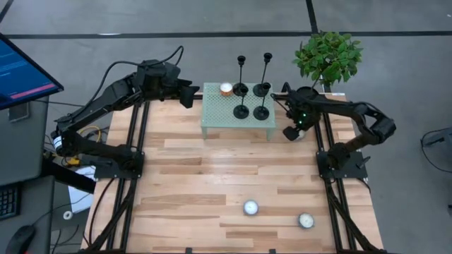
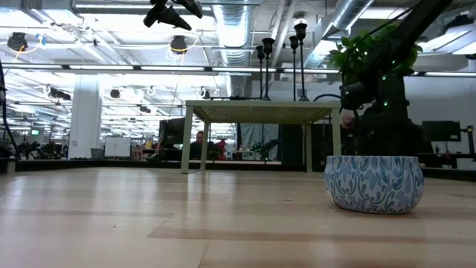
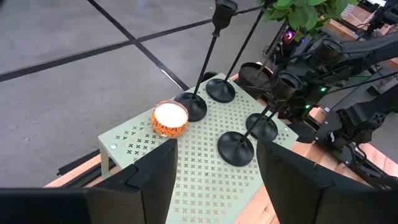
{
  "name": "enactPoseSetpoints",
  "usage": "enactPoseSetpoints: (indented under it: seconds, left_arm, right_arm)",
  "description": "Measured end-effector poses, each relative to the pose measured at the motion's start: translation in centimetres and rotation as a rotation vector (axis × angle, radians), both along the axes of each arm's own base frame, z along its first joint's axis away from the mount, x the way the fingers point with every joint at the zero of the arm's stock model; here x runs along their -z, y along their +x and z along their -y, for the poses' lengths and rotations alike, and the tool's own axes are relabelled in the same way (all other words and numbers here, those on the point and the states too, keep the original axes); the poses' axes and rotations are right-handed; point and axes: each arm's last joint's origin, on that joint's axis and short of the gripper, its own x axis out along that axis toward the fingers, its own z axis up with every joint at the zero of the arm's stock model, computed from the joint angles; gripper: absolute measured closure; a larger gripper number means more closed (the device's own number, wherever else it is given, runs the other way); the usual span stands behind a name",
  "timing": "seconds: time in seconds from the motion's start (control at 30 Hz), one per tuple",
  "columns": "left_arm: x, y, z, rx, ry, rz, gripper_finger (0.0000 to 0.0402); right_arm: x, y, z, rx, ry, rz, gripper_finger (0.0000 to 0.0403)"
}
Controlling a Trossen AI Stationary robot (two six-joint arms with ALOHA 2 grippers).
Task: Pick & Place candle stick holders
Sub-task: Put the red scented candle on the shelf
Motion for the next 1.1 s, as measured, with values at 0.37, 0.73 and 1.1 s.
enactPoseSetpoints:
  seconds: [0.37,0.73,1.1]
  left_arm:
    - [0.0,0.0,0.0,0.0,0.0,0.0,0.0182]
    - [0.0,0.0,0.0,0.0,0.0,0.0,0.0182]
    - [0.1,0.0,0.0,0.003,0.002,-0.011,0.0182]
  right_arm:
    - [-2.7,0.6,-2.8,0.004,0.019,0.115,0.0119]
    - [-5.5,1.3,-8.5,-0.019,0.05,0.173,0.0118]
    - [-5.8,4.9,-13.8,-0.084,0.163,0.341,0.0117]
